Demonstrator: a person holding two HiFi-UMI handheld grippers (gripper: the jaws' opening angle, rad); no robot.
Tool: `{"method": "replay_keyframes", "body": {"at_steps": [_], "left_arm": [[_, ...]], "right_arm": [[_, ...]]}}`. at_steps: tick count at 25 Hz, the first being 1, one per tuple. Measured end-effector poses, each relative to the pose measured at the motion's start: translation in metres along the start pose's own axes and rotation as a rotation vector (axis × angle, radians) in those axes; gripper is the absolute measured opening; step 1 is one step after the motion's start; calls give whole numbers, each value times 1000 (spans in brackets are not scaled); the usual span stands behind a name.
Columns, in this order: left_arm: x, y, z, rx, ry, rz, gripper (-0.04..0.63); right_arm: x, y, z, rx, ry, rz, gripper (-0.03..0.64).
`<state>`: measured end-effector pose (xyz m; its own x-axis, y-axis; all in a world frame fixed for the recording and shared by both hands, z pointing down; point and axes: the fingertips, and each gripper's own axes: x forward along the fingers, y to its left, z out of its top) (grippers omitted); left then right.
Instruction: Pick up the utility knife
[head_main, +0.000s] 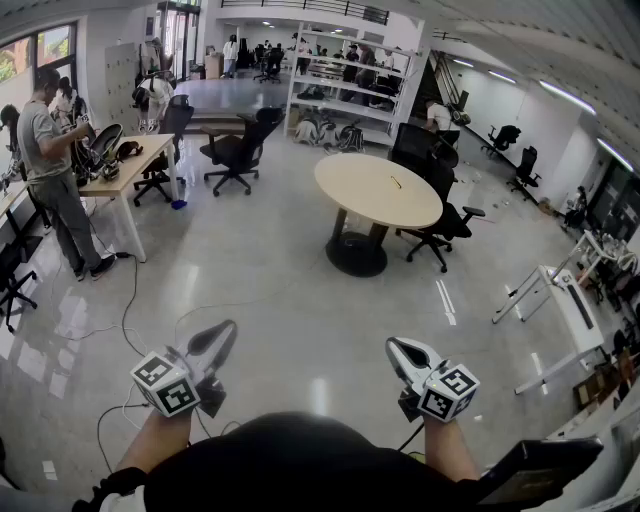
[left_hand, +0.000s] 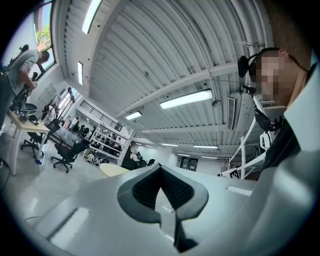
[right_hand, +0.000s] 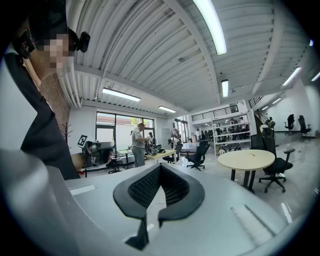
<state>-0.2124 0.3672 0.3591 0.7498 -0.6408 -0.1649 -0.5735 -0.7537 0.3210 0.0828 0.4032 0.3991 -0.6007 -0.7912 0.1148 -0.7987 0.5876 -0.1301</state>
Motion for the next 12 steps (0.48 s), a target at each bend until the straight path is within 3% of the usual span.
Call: {"method": "replay_keyframes", "body": {"at_steps": [12], "left_arm": [[-5,1,-7,-7,4,29,-8]], "right_arm": [[1,-1,-4,-4,-4,13,12]]}}
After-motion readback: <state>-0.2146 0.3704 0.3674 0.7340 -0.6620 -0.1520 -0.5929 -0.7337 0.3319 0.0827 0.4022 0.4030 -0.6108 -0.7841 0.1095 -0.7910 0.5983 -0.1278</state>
